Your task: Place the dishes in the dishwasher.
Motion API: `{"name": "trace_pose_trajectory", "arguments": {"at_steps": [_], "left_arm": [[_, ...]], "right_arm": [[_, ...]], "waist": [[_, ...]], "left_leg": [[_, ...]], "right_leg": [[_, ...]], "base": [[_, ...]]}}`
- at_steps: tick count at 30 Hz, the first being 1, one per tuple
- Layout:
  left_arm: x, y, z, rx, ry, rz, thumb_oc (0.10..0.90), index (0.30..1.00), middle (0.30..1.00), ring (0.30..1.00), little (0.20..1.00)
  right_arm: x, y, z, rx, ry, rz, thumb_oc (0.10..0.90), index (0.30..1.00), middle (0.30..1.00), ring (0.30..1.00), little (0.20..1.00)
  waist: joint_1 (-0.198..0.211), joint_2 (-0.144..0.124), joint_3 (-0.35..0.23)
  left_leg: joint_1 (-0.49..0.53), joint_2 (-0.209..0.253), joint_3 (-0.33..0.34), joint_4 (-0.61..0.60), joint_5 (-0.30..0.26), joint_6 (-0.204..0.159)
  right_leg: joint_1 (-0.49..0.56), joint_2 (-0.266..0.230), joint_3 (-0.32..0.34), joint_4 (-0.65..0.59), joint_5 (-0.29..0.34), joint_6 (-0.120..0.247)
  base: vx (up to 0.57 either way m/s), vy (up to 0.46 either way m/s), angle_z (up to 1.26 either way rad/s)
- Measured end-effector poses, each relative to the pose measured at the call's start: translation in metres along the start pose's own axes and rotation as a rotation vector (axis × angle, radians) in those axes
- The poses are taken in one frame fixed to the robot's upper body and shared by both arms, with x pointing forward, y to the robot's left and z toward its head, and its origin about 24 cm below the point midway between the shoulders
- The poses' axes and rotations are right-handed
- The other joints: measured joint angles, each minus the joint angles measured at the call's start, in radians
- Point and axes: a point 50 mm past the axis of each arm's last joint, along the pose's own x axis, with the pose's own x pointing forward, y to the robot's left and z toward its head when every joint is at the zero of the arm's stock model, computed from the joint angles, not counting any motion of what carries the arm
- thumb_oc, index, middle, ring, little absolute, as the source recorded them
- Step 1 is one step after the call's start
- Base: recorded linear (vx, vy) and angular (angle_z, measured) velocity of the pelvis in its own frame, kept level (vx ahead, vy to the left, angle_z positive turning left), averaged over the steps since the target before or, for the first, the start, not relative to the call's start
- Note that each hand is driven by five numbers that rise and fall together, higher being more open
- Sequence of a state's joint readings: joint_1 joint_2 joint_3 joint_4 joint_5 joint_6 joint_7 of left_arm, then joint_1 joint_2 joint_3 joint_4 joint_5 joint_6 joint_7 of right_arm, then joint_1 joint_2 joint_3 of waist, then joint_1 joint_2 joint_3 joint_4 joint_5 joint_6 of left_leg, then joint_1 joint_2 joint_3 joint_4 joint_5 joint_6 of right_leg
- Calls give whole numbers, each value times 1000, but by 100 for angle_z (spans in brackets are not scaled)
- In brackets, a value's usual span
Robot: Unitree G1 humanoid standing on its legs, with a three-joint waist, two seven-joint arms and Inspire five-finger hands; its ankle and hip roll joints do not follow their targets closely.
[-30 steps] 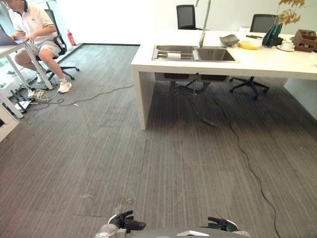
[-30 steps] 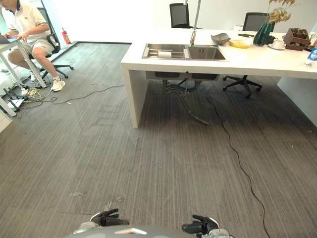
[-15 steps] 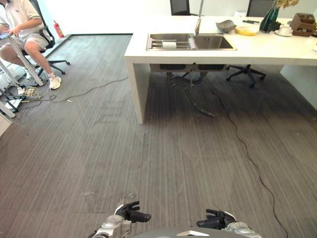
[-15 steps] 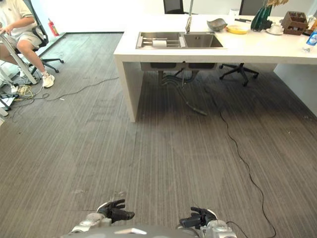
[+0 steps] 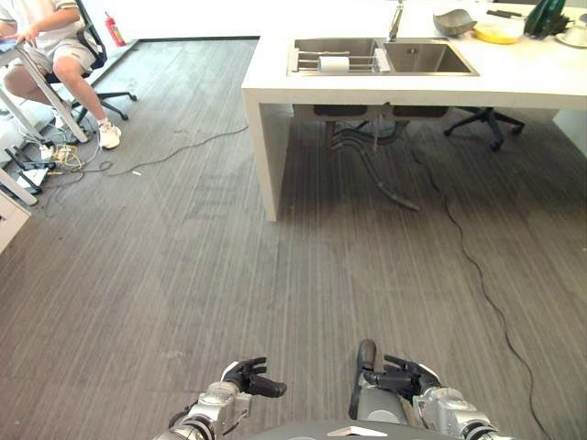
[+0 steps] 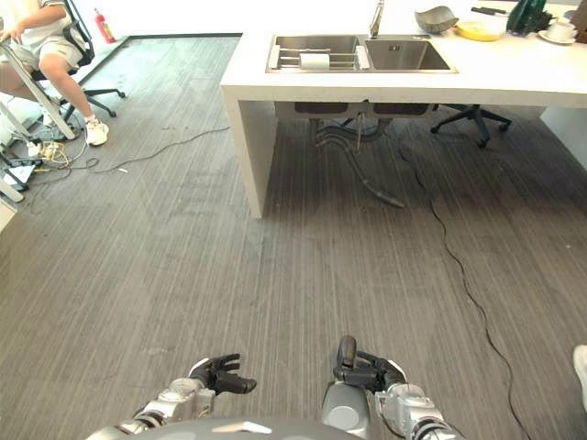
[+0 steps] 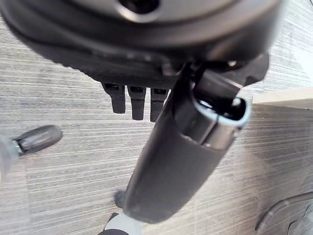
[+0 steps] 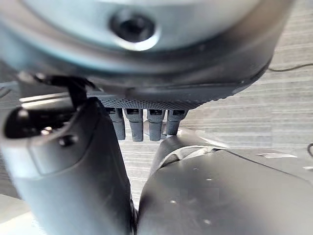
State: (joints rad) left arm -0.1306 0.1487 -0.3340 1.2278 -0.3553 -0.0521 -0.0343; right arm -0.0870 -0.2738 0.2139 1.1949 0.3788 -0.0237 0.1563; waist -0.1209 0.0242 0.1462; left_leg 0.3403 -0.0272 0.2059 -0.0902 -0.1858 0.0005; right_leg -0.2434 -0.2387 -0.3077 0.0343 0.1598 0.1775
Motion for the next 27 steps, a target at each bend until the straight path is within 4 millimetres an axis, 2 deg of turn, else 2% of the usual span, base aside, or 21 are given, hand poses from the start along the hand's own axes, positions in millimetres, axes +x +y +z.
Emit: {"name": "trace_pose_trajectory", "arguments": {"at_steps": [1, 2, 3, 4, 6, 8, 9, 10, 11, 12, 13, 14, 15, 17, 18, 19, 21, 23, 24, 25, 27], "left_arm": [[0, -2, 0, -11, 0, -4, 800, 900, 900, 900, 900], [2, -12, 5, -37, -15, -28, 800, 900, 900, 900, 900], [2, -13, 7, -40, -22, -33, 800, 900, 900, 900, 900], [2, -16, 10, -60, -35, -44, 800, 900, 900, 900, 900], [3, -19, 16, -81, -58, -56, 800, 900, 900, 900, 900], [4, -23, 27, -74, -98, -76, 800, 900, 900, 900, 900], [4, -22, 32, -81, -107, -78, 800, 900, 900, 900, 900], [3, -20, 46, -90, -159, -73, 800, 900, 900, 900, 900], [3, -18, 48, -94, -171, -69, 800, 900, 900, 900, 900], [2, -19, 53, -82, -179, -76, 800, 900, 900, 900, 900], [1, -23, 63, -46, -215, -98, 800, 900, 900, 900, 900], [-2, -25, 71, -20, -258, -119, 800, 900, 900, 900, 900], [-6, -27, 76, -16, -307, -142, 800, 900, 900, 900, 900], [-10, -18, 78, -25, -334, -132, 800, 900, 900, 900, 900], [-12, -12, 83, -20, -356, -121, 800, 900, 900, 900, 900], [-17, 1, 92, -29, -394, -96, 800, 900, 900, 900, 900], [-18, 6, 87, -39, -381, -85, 800, 900, 900, 900, 900], [-18, 11, 87, -35, -377, -73, 800, 900, 900, 900, 900], [-19, 15, 93, -23, -393, -69, 800, 900, 900, 900, 900], [-20, 17, 101, -15, -413, -66, 800, 900, 900, 900, 900], [-25, 15, 114, -9, -465, -75, 800, 900, 900, 900, 900]], "right_arm": [[0, -1, 0, 7, 0, -3, 800, 900, 900, 900, 900], [-2, -9, -3, 33, 17, -27, 800, 900, 900, 900, 900], [-1, -9, -3, 43, 21, -28, 800, 900, 900, 900, 900], [-1, -11, -2, 42, 30, -34, 800, 900, 900, 900, 900], [-3, -14, -10, 51, 52, -48, 800, 900, 900, 900, 900], [-6, -20, -19, 57, 79, -66, 800, 900, 900, 900, 900], [-5, -22, -15, 44, 74, -73, 800, 900, 900, 900, 900], [-7, -23, -23, 46, 96, -79, 800, 900, 900, 900, 900], [-8, -26, -24, 44, 110, -90, 800, 900, 900, 900, 900], [-9, -28, -27, 38, 129, -102, 800, 900, 900, 900, 900], [-14, -39, -37, 44, 168, -145, 800, 900, 900, 900, 900], [-18, -47, -41, 31, 196, -172, 800, 900, 900, 900, 900], [-24, -57, -49, 19, 224, -197, 800, 900, 900, 900, 900], [-32, -68, -62, 3, 264, -222, 800, 900, 900, 900, 900], [-34, -68, -67, -4, 279, -220, 800, 900, 900, 900, 900], [-40, -66, -84, 26, 332, -227, 800, 900, 900, 900, 900], [-49, -69, -102, 35, 386, -240, 800, 900, 900, 900, 900], [-46, -66, -99, 34, 366, -236, 800, 900, 900, 900, 900], [-43, -54, -103, 32, 365, -191, 800, 900, 900, 900, 900], [-42, -45, -106, 43, 372, -160, 800, 900, 900, 900, 900], [-40, -43, -104, 65, 364, -151, 800, 900, 900, 900, 900]], "waist": [[-1, 5, 0], [-9, 56, -3], [-7, 52, 0], [9, 50, -4], [4, 33, -5], [12, 22, -3], [30, 22, -4], [49, -32, 24], [62, -48, 29], [61, -57, 31], [71, -65, 38], [103, -46, 37], [139, -24, 38], [157, 1, 22], [161, 16, 26], [168, 25, 28], [166, 47, 1], [154, 41, 9], [131, 16, 13], [113, -3, 18], [111, 17, 38]], "left_leg": [[8, 11, -9, 1, -8, -9], [23, 74, -55, 47, -32, -46], [19, 79, -64, 86, -29, -59], [-2, 106, -102, 189, 9, -125], [-50, 137, -198, 353, 47, -196], [-161, 141, -233, 619, 78, -244], [-234, 134, -247, 738, 195, -245], [-358, 104, -241, 916, 559, -148], [-425, 109, -194, 1017, 548, -170], [-479, 83, -195, 1082, 426, -214], [-556, 47, -179, 1099, 279, -166], [-592, 6, -170, 956, 195, -148], [-601, -38, -166, 664, 173, -119], [-611, 27, -52, 303, 195, -103], [-617, 52, -55, 196, 230, -113], [-639, 98, -49, 200, 250, -73], [-606, 87, -87, 274, 314, 46], [-529, 65, -65, 244, 314, 62], [-470, 20, -65, 188, 325, 79], [-427, -21, -71, 160, 305, 116], [-374, -41, -68, 135, 277, 123]], "right_leg": [[6, 11, 5, 20, 27, -15], [17, 58, 34, 101, 41, -71], [19, 58, 37, 137, 16, -120], [23, 60, 41, 228, -61, -118], [64, 52, 9, 300, -172, -131], [106, 62, -21, 289, -212, -155], [127, 78, -21, 281, -231, -184], [179, 52, -37, 276, -241, -202], [232, 51, -38, 236, -244, -207], [270, 52, -35, 194, -260, -217], [305, 60, -29, 152, -266, -201], [340, 78, -1, 103, -276, -200], [377, 94, 17, 85, -265, -176], [437, 134, 4, 34, -310, -178], [477, 161, 7, 8, -318, -161], [537, 189, 33, 22, -357, -125], [547, 175, 36, 156, -419, -53], [382, 57, 14, 583, -415, -7], [304, -8, 8, 764, -406, 5], [236, -51, 20, 878, -390, 26], [143, -100, 7, 956, -392, 19]], "base": [[476, -282, 58], [461, -302, 53], [547, -424, 38], [496, -416, 7], [394, -398, 47], [357, -454, 36], [504, -479, -17], [415, -335, -18], [639, -262, 5], [351, -105, 8], [352, -105, -12], [394, -86, -71], [710, -124, -81], [594, -76, -51], [318, 40, -51], [437, 76, -42], [365, 87, -69], [268, 64, -53], [263, 12, 21], [305, -77, 31], [342, -238, 13]]}}
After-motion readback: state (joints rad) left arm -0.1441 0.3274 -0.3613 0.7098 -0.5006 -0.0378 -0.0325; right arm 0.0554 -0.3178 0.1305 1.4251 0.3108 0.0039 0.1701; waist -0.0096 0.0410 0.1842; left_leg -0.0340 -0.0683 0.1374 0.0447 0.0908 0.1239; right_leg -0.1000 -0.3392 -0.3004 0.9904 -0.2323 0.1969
